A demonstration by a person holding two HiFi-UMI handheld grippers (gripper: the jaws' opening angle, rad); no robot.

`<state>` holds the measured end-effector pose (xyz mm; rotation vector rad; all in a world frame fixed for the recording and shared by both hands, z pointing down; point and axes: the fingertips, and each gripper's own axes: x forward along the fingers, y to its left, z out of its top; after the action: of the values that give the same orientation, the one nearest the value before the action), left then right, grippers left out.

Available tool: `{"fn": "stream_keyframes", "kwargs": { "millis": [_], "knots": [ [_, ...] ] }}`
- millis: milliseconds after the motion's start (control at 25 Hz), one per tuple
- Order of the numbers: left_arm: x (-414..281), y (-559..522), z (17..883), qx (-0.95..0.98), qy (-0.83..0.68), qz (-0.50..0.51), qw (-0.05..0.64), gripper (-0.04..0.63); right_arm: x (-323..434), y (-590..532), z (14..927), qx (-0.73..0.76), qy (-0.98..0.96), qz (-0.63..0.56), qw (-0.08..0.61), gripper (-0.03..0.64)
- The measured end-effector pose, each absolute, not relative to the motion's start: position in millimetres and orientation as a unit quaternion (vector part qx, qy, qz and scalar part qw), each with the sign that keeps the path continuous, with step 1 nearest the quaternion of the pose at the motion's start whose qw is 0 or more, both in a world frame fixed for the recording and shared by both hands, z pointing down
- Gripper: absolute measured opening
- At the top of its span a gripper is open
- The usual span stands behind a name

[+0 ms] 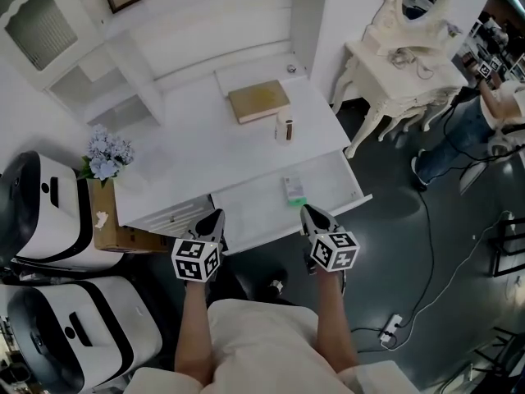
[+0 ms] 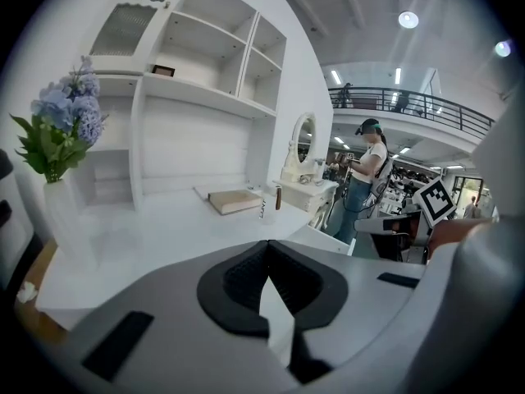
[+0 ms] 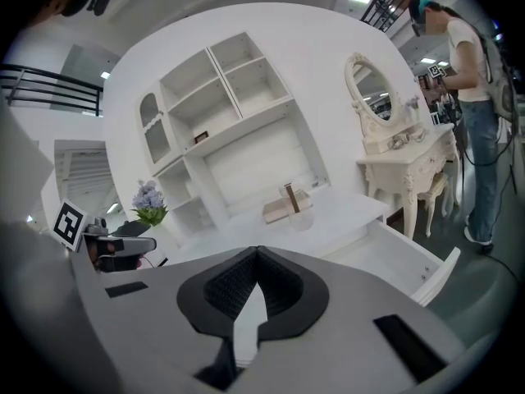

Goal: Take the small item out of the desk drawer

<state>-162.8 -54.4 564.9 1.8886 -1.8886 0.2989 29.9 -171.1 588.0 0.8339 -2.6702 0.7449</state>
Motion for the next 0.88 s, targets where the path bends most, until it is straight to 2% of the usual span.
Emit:
{"fn": "stream_keyframes", "kwargs": {
  "millis": [520, 720, 880],
  "knots": [
    [-144, -134, 566, 0.773, -0.583, 0.135, 0.209, 0.017, 16, -207, 611, 0.361, -0.883, 0.265, 0.140, 0.026],
    [-145, -162, 568, 0.806, -0.536, 0.136, 0.210, 0.017, 3, -216, 628, 0.386, -0.867, 0.251, 0.189, 0.026],
    [-147, -180, 570, 0.825, -0.506, 0.138, 0.210, 0.017, -7, -225, 634, 0.404, -0.856, 0.256, 0.199, 0.026]
  ]
}}
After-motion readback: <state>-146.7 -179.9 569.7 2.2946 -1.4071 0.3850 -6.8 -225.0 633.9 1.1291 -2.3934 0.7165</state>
